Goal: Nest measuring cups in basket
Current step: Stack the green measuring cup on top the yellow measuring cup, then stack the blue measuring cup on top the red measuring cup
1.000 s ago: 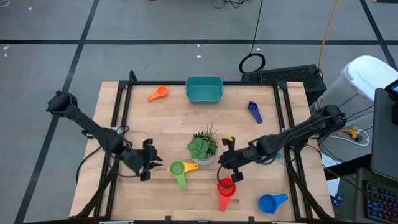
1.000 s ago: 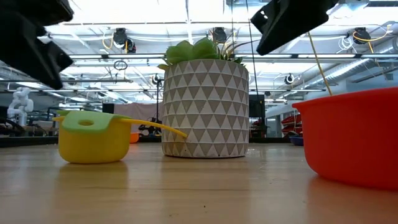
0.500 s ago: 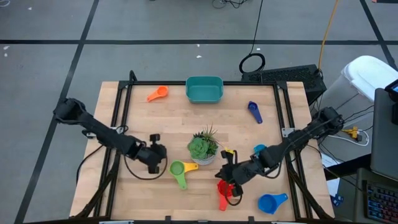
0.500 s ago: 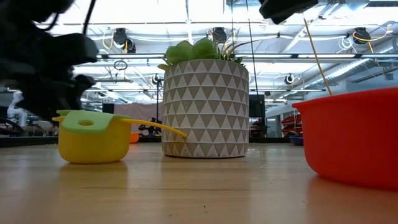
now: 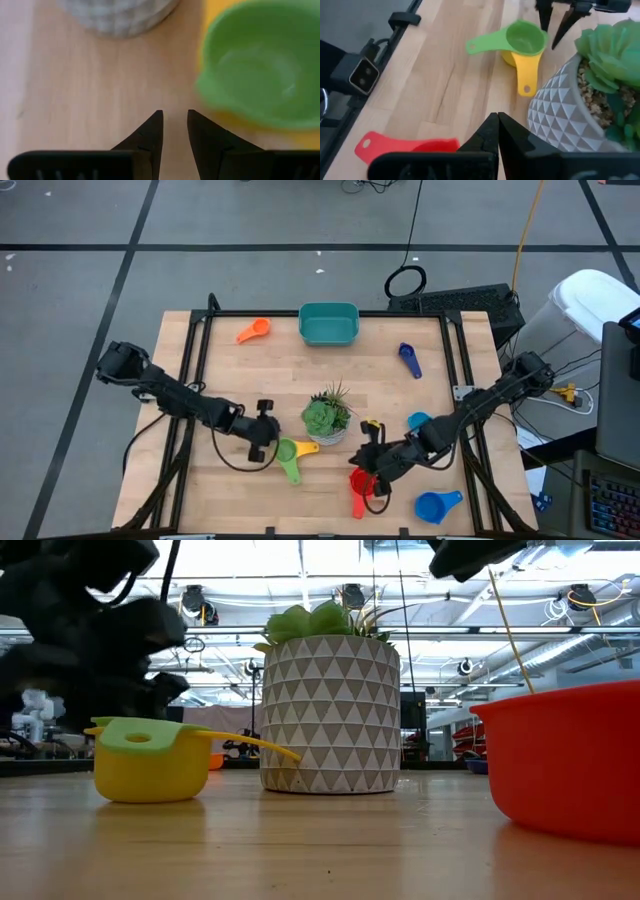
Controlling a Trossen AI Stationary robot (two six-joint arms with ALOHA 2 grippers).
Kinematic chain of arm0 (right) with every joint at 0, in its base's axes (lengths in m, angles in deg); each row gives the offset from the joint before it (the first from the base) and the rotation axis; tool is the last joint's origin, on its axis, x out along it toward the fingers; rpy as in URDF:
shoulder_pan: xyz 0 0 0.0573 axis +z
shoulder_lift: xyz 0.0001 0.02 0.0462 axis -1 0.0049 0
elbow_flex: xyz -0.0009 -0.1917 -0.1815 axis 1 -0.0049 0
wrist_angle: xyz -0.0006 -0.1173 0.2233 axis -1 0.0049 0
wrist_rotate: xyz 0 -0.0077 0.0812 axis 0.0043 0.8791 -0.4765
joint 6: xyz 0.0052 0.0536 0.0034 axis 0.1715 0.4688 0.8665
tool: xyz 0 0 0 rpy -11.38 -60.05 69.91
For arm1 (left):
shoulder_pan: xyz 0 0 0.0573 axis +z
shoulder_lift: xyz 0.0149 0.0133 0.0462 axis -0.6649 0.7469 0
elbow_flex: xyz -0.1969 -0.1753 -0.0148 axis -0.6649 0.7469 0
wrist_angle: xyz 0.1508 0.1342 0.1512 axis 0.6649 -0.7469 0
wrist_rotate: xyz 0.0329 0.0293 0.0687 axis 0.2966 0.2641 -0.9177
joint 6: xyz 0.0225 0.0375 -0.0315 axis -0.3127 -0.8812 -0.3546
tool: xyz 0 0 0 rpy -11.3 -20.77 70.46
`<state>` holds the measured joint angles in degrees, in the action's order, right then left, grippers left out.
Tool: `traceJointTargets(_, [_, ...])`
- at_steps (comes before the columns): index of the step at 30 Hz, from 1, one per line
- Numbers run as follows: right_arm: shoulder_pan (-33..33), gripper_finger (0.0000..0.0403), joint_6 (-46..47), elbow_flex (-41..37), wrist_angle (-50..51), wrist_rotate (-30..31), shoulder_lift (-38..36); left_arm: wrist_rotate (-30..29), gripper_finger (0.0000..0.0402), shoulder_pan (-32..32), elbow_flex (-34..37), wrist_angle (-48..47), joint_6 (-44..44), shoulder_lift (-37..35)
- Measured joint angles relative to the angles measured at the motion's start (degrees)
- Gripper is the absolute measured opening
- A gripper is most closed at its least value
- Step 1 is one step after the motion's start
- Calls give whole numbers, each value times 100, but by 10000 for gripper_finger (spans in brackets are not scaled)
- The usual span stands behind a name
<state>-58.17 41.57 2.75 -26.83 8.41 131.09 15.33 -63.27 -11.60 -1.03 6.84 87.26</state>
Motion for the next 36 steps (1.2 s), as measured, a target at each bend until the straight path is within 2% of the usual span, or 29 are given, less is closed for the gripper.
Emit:
traceJointTargets(3, [-5,0,203,0,411,-2,2,428,92,-54,-2,275,-39,0])
traceJointTargets(7, [-11,0,908,0,1606,-79,-2,450,92,-158,-2,179,7,-11])
traceJointTargets(12, [136,0,1955,-3,2539,-975,-45,448,92,-188,-2,179,115,-11])
traceJointTargets(15, [434,0,2538,-4,2682,-1389,-202,390,92,-191,-2,179,117,-11])
traceJointTargets(21, [1190,0,4031,0,2899,-1703,-538,204,92,-191,-2,166,93,-11])
traceJointTargets(25, [1625,0,4909,0,2841,-1981,-515,176,92,-191,-2,166,91,-11])
traceJointTargets(32, [2014,0,5740,-2,2898,-2399,-394,82,92,-191,-2,168,89,-11])
traceJointTargets(36, [2098,10,5954,-2,3038,-2416,-401,80,92,-191,-2,175,89,-11])
